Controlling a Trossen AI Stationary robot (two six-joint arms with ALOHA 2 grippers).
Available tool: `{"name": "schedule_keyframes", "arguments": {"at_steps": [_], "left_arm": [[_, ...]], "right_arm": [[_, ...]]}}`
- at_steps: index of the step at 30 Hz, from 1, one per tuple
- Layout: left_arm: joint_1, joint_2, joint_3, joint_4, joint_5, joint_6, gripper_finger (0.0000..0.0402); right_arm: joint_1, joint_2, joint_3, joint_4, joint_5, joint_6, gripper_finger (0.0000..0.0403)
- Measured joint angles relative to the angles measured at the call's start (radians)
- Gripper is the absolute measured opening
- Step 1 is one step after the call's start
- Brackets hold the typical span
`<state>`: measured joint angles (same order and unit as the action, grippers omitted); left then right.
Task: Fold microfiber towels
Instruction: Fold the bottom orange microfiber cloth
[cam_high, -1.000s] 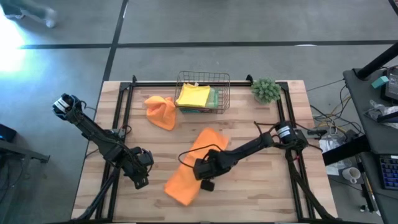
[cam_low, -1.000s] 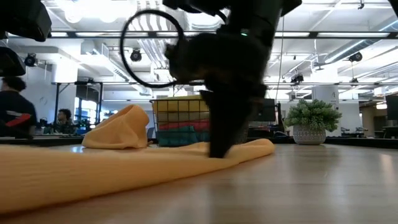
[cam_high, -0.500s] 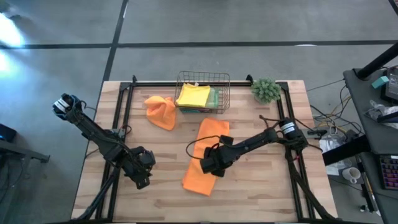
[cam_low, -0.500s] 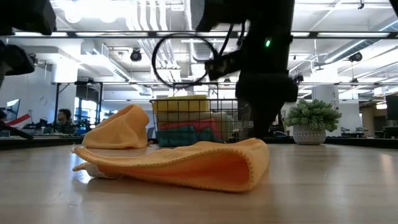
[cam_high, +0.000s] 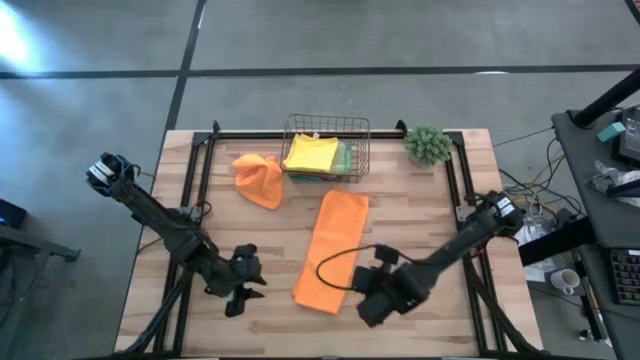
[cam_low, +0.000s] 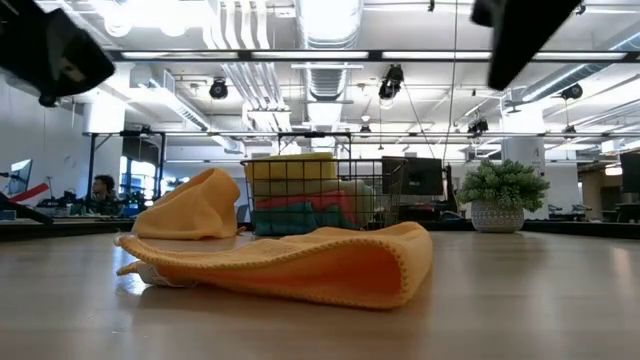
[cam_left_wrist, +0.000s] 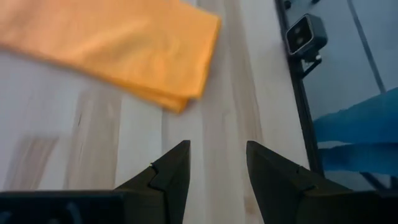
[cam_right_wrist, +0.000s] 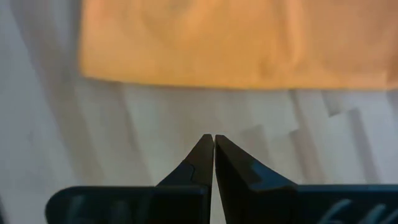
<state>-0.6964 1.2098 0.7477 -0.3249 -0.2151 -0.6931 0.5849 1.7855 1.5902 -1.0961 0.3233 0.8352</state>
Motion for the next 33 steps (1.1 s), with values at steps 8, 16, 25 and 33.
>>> {"name": "schedule_keyframes", "arguments": {"at_steps": [8,16,25,33], "left_arm": [[0.065,0.089,0.074,0.027,0.034,0.1,0.0174],[0.102,0.167,0.314,-0.169,0.078,0.327,0.0207],[0.078,0.373,0.488,-0.268,0.042,0.498,0.0208],[0.04,0.496,0.488,-0.252,-0.009,0.489,0.0208]], "right_arm": [[0.117,0.005,-0.001,0.01,-0.009,0.186,0.0062],[0.219,0.005,-0.001,0.01,-0.008,0.258,0.0128],[0.314,0.005,-0.014,0.033,0.047,0.339,0.0155],[0.301,0.005,-0.07,0.287,0.112,0.032,0.0157]]}}
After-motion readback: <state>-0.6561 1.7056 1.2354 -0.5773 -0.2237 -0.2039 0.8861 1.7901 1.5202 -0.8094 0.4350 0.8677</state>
